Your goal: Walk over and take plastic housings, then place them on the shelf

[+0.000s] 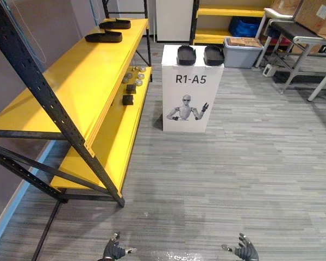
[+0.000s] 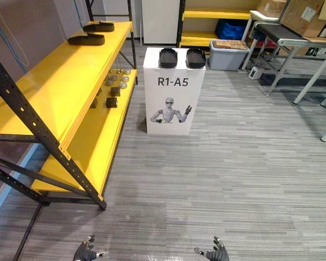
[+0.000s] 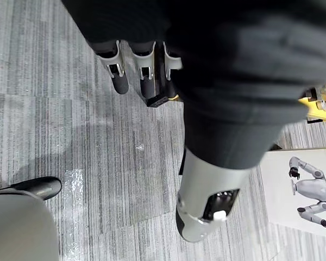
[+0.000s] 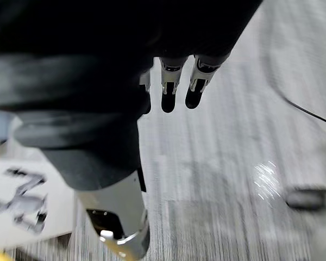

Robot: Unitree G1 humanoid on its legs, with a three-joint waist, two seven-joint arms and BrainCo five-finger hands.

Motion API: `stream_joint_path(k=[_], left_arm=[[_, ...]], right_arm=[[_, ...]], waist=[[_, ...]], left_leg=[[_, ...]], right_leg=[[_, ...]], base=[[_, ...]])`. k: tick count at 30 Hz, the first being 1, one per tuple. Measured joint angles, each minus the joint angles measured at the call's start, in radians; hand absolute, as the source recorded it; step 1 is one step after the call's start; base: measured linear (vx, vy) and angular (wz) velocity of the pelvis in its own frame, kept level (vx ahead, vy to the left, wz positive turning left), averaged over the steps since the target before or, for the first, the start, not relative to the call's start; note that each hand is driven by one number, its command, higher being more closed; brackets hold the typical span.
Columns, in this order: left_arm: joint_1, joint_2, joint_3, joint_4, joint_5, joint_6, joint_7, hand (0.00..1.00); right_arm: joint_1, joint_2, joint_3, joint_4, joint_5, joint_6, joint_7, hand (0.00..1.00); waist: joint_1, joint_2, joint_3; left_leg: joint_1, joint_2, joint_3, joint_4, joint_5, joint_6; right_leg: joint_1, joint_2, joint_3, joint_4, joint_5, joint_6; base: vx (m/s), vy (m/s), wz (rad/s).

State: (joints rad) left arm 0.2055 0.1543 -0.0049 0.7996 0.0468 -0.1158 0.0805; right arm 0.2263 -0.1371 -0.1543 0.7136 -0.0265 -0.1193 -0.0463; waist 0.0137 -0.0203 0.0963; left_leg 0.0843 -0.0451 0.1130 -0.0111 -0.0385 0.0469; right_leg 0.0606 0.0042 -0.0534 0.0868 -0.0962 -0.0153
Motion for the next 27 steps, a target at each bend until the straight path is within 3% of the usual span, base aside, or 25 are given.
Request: stream_joint_path(k=[5,9,19,24,27], left_arm=[[0.009,0.002,0.021,-0.055,0.018,-0.004,0.001,0.00],[0.012,-0.004,0.023,-0.084,0.017,-0.012,0.002,0.00],[0.035,-0.037,0.062,-0.115,0.005,-0.011,0.016,0.00],[0.047,-0.069,0.088,-0.137,-0.025,-0.006,0.030,0.00],[0.043,-0.071,0.088,-0.168,-0.026,-0.003,0.032,0.00]], right_arm=[[0.001,-0.023,0.000,-0.002,-0.042,-0.011,0.021,0.00],[0.002,-0.023,0.000,-0.001,-0.039,-0.011,0.030,0.00],[0.006,-0.008,-0.035,0.006,0.067,-0.010,0.024,0.00],[-0.032,-0.003,-0.043,0.007,0.118,-0.004,0.006,0.00],[-0.045,-0.003,-0.044,0.007,0.118,-0.001,-0.004,0.00]], waist=[[-0.003,0.002,0.011],[-0.024,0.006,0.013],[-0.026,0.020,0.017],[-0.021,0.037,0.016],[-0.022,0.043,0.020]], left_leg=[[0.013,0.000,0.021,-0.005,-0.012,-0.019],[0.027,0.001,0.025,-0.002,-0.020,-0.032],[0.020,0.008,0.057,0.007,-0.025,-0.030],[-0.051,0.030,0.120,0.093,-0.096,-0.020],[-0.101,0.038,0.138,0.166,-0.148,-0.016]], right_leg=[[0.010,-0.001,0.019,-0.010,0.001,0.002],[0.028,-0.001,0.022,-0.016,0.000,0.003],[0.011,0.007,0.053,-0.023,0.000,0.003],[-0.044,0.022,0.115,-0.006,-0.006,0.012],[-0.103,0.023,0.128,0.076,-0.052,0.030]], base=[[0.02,0.013,-0.10],[-0.01,-0.010,-0.03],[-0.06,-0.021,-0.10],[-0.02,0.011,-0.36],[0.06,0.020,-0.24]])
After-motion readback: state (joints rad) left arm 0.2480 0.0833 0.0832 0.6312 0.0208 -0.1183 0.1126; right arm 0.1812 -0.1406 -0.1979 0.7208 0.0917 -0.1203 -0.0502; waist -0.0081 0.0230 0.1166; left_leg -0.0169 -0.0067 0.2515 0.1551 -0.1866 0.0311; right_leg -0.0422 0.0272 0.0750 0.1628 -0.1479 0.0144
